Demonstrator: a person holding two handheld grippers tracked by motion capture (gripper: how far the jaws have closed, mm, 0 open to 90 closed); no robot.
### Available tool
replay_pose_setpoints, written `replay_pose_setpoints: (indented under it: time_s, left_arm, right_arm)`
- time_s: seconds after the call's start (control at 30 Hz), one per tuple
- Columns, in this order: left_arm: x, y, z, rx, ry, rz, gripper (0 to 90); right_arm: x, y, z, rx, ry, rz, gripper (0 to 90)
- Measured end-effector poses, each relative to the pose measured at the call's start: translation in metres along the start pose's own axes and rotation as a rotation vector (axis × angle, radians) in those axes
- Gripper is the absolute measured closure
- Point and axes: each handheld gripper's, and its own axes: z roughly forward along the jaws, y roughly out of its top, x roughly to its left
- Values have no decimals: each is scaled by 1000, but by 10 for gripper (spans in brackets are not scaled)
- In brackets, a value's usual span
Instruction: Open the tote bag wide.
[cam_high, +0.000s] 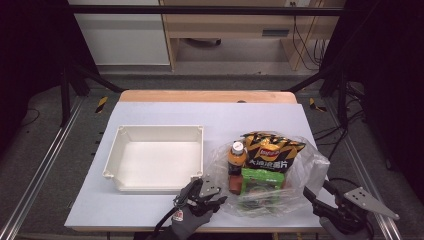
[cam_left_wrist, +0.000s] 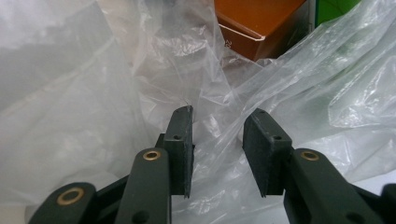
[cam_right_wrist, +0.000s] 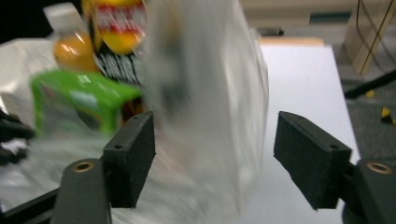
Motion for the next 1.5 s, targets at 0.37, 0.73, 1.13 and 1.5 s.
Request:
replay_pose_setpoints:
  time_s: [0.37,0.73,1.13,1.5]
  left_arm:
    - [-1,0,0,1,6,6,623]
    - [-1,0,0,2,8,9,621]
    - [-2,0,0,1,9,11,619]
    - [-1,0,0,0,6,12,611]
  right_arm:
    - [26,52,-27,-188,-12,-69,450]
    - [56,51,13,-60,95,-117,771]
    - [25,-29,42,229,58,-31,900]
    - [16,-48,49,326,99,8,900]
